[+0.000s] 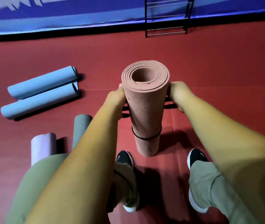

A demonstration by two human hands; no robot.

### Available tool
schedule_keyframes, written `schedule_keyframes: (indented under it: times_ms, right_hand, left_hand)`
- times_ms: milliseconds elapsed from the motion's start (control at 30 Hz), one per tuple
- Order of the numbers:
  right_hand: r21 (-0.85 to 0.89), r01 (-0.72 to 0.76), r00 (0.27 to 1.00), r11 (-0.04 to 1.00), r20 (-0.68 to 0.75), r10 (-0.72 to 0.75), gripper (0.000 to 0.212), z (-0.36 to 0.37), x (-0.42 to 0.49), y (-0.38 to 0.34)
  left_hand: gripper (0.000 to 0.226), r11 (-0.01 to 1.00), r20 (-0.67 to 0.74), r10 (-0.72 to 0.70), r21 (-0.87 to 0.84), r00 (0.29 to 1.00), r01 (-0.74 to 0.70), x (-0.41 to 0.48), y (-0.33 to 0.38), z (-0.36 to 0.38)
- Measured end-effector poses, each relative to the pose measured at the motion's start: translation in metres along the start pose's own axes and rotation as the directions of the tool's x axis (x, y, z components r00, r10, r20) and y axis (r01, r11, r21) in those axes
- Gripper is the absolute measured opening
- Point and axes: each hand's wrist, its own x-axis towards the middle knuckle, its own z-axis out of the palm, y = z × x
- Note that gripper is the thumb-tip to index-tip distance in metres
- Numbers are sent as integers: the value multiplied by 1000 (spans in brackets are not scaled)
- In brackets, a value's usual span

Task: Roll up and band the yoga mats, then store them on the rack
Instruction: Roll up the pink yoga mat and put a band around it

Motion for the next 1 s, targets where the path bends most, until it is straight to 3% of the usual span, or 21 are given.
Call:
schedule_keyframes:
  times_ms: [67, 133, 200, 267, 400, 567, 667, 833, 1000]
  right_hand:
    - [59, 14, 1000, 998, -2, -14, 49, -11, -24, -26]
    - [43, -22, 996, 999, 84, 18, 66, -22, -47, -46]
    - [-25, -84, 969, 996, 229, 87, 74, -27, -68, -55]
    - [-120, -89, 946, 989, 301, 122, 65, -22, -84, -54]
    - [-64, -30, 979, 998, 198, 42, 38, 3, -106, -49]
    - [-57, 143, 977, 988, 171, -131, 26, 42, -138, -68]
    - [-101, 269, 948, 958, 203, -245, 28, 81, -156, -85]
    - [-253, 502, 860, 827, 243, -448, 55, 168, -183, -98]
    - [-234, 576, 793, 783, 393, -466, 57, 267, -206, -94]
  left_hand:
    - [68, 1000, 92, -1, -3, 996, 2, -32, 30, -9]
    - [85, 999, 229, -30, 34, 973, 23, -69, 53, -17]
    - [74, 986, 310, -41, 165, 950, -11, -96, 59, -21]
    - [49, 960, 324, -47, 276, 945, -47, -108, 53, -20]
    - [38, 982, 255, 28, 175, 966, -75, -114, 40, -28]
    - [24, 985, 172, 154, 48, 973, -164, -131, 47, -71]
    - [21, 972, 87, 233, 5, 969, -234, -141, 50, -115]
    - [29, 933, -6, 360, 25, 933, -360, -152, 28, -207]
    - [37, 877, -104, 442, -155, 891, -454, -152, -23, -296]
